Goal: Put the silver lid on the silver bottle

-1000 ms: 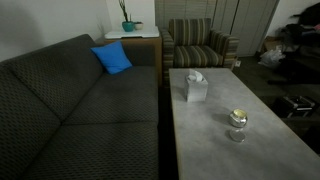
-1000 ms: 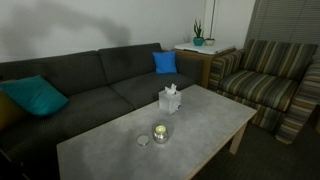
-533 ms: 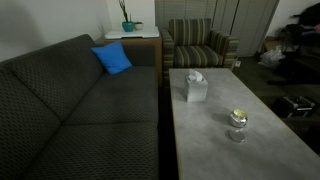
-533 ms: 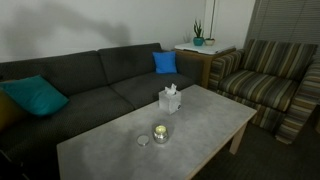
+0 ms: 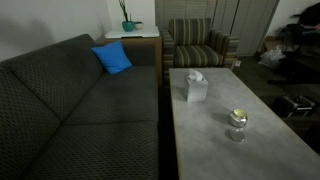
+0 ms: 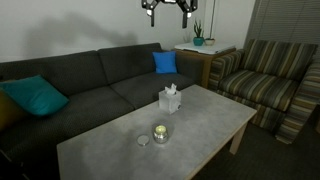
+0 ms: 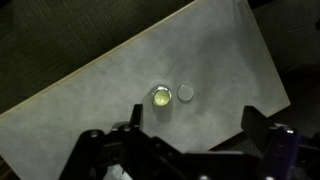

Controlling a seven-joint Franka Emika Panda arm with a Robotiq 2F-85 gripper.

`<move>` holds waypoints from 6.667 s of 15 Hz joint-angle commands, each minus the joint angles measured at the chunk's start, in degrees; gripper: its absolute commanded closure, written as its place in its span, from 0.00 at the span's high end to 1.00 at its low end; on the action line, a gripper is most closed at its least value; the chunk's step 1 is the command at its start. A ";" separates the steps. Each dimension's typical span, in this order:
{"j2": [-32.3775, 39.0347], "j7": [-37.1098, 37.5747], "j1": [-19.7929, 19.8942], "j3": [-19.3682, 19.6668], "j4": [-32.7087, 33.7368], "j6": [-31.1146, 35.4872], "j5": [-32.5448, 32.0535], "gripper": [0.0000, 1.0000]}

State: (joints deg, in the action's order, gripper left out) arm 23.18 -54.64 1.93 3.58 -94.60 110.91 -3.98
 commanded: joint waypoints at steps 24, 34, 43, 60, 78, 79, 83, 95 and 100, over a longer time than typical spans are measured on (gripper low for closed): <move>27.93 -4.19 -0.46 -8.83 32.49 -13.20 0.29 1.00; 33.01 14.35 0.13 -13.00 32.38 -5.60 13.75 1.00; 34.24 19.48 -0.40 -13.18 32.16 -2.57 14.72 1.00; 44.36 44.54 -1.45 -13.67 32.49 2.99 17.61 1.00; 49.15 54.25 -4.26 -9.53 31.74 9.56 15.86 1.00; 49.91 54.75 -4.36 -9.31 31.96 10.07 15.73 1.00; 51.82 57.62 -5.31 -7.32 31.92 12.62 16.01 1.00; 53.80 59.86 -5.43 -6.48 31.92 14.93 16.44 1.00; 57.60 68.20 -7.05 -4.61 35.60 13.46 14.43 1.00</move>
State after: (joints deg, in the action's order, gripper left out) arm 77.58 8.80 -3.73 -2.74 -62.47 125.81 12.10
